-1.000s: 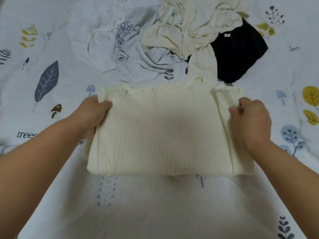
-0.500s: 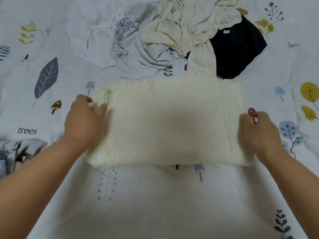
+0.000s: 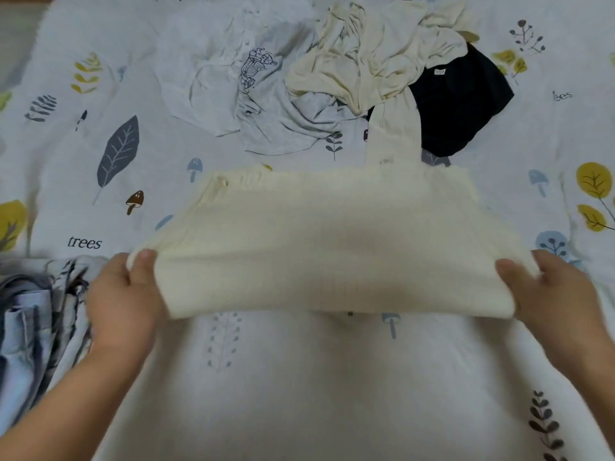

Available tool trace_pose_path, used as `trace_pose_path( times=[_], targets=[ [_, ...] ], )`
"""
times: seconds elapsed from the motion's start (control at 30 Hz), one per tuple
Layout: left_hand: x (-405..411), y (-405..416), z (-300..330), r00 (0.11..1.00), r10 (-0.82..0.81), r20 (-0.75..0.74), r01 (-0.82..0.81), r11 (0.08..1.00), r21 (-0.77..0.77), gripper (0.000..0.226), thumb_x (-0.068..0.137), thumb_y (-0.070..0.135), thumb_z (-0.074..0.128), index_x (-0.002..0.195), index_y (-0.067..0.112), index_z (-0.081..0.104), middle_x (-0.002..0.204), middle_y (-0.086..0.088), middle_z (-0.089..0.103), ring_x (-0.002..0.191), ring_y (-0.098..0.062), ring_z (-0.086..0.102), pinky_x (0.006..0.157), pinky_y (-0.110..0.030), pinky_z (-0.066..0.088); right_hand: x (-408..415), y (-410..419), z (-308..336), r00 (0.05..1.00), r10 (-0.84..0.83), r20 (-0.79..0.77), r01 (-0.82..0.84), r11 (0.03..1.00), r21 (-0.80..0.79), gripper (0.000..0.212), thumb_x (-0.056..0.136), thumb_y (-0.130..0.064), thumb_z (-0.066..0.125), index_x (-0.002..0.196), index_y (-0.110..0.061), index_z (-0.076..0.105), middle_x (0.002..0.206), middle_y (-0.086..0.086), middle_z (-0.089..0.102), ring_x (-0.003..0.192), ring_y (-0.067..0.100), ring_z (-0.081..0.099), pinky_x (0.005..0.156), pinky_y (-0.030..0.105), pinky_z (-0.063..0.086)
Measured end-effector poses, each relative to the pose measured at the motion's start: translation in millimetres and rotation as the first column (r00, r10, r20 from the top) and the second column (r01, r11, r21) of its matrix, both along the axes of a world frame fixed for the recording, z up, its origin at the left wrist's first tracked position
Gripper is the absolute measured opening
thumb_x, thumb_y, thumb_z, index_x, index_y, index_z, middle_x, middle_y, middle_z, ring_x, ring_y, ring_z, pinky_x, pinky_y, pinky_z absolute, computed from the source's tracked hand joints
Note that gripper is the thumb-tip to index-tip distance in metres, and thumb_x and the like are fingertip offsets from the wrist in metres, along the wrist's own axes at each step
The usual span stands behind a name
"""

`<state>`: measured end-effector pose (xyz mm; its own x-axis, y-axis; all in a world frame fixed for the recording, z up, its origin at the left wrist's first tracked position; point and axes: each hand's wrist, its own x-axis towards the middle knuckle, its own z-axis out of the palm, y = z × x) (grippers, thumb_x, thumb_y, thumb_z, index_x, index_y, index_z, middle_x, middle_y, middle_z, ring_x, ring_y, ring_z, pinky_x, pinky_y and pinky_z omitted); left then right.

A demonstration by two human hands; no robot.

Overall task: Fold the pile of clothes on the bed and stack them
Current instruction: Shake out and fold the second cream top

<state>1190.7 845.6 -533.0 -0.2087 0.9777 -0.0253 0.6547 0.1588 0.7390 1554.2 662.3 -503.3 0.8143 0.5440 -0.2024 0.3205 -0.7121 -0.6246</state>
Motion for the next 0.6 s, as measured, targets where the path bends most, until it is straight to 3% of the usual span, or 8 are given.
trace_pose_path(
  times=[0.1,0.17,0.23,0.3,0.37,0.43,0.5,0.6],
  targets=[
    [-17.8,-6.3,-5.3,0.959,-0.145,-0.243,0.115,0.985,-0.131,0.039,0.094,0.034,0.048,0.075,0.000,0.052,0.061,-0.012,0.050,0.072,-0.039,0.054,0.063,-0.039,0.035,-5.9,-17.0,-0.2,0.996,0.081,-0.029,-0.085,0.986,-0.141,0.024,0.091,-0.027,0.055,0.074,-0.010,0.051,0.070,0.011,0.057,0.066,0.030,0.052,0.060,0.040,0.038],
    [-14.6,-12.4,-12.2,0.905,-0.250,-0.345,0.164,0.952,-0.259,0.031,0.093,0.026,0.052,0.072,0.004,0.048,0.063,-0.006,0.050,0.071,-0.032,0.050,0.061,-0.034,0.029,-13.8,-18.7,-11.0,0.989,0.115,-0.092,-0.137,0.945,-0.297,0.025,0.092,-0.028,0.054,0.080,-0.006,0.049,0.073,0.009,0.057,0.069,0.027,0.050,0.063,0.038,0.036],
    [-4.6,-9.6,-11.0,0.913,-0.234,-0.334,0.154,0.957,-0.247,0.022,0.089,0.031,0.057,0.081,0.012,0.049,0.074,-0.001,0.056,0.069,-0.021,0.046,0.062,-0.032,0.030,-16.8,-10.3,-15.4,0.991,0.077,-0.105,-0.109,0.929,-0.354,0.031,0.090,-0.037,0.051,0.100,-0.007,0.049,0.086,0.005,0.057,0.078,0.025,0.050,0.069,0.035,0.036],
    [10.3,-0.2,-5.3,0.939,-0.195,-0.283,0.154,0.975,-0.159,0.026,0.085,0.043,0.056,0.087,0.018,0.051,0.077,0.005,0.056,0.070,-0.017,0.048,0.065,-0.031,0.034,-15.6,6.6,-12.8,0.997,0.007,-0.075,-0.029,0.955,-0.294,0.052,0.086,-0.046,0.052,0.125,-0.014,0.042,0.108,0.009,0.057,0.094,0.028,0.052,0.080,0.038,0.038],
    [31.3,14.1,-2.8,0.934,-0.230,-0.273,0.200,0.970,-0.136,0.032,0.085,0.049,0.054,0.087,0.018,0.049,0.077,0.004,0.054,0.073,-0.019,0.049,0.068,-0.031,0.035,-10.0,26.8,-15.3,1.000,0.000,0.015,0.003,0.973,-0.230,0.060,0.083,-0.049,0.054,0.130,-0.014,0.041,0.121,0.015,0.054,0.109,0.034,0.051,0.088,0.043,0.040],
    [51.2,30.9,-4.7,0.895,-0.305,-0.326,0.267,0.951,-0.157,0.035,0.088,0.042,0.052,0.075,0.011,0.043,0.070,-0.002,0.049,0.065,-0.021,0.046,0.059,-0.030,0.032,-5.4,47.7,-19.5,0.992,0.073,0.106,-0.044,0.967,-0.253,0.045,0.087,-0.041,0.054,0.119,-0.010,0.050,0.115,0.019,0.054,0.108,0.038,0.050,0.088,0.044,0.040],
    [61.4,49.2,-6.1,0.901,-0.274,-0.336,0.252,0.962,-0.109,0.039,0.092,0.029,0.050,0.062,0.009,0.036,0.059,-0.005,0.041,0.058,-0.026,0.039,0.053,-0.033,0.021,2.9,63.8,-26.8,0.978,0.134,0.162,-0.094,0.968,-0.234,0.026,0.093,-0.028,0.047,0.095,-0.004,0.055,0.096,0.018,0.055,0.092,0.036,0.051,0.074,0.038,0.039],
    [58.9,69.4,-8.1,0.958,-0.101,-0.268,0.109,0.994,0.015,0.036,0.093,0.023,0.049,0.063,0.008,0.038,0.069,-0.014,0.047,0.069,-0.029,0.041,0.062,-0.032,0.023,19.3,75.0,-31.7,0.978,0.048,0.202,-0.008,0.981,-0.194,0.033,0.098,-0.016,0.034,0.077,0.003,0.050,0.077,0.020,0.050,0.077,0.034,0.048,0.063,0.034,0.026]
  ],
)
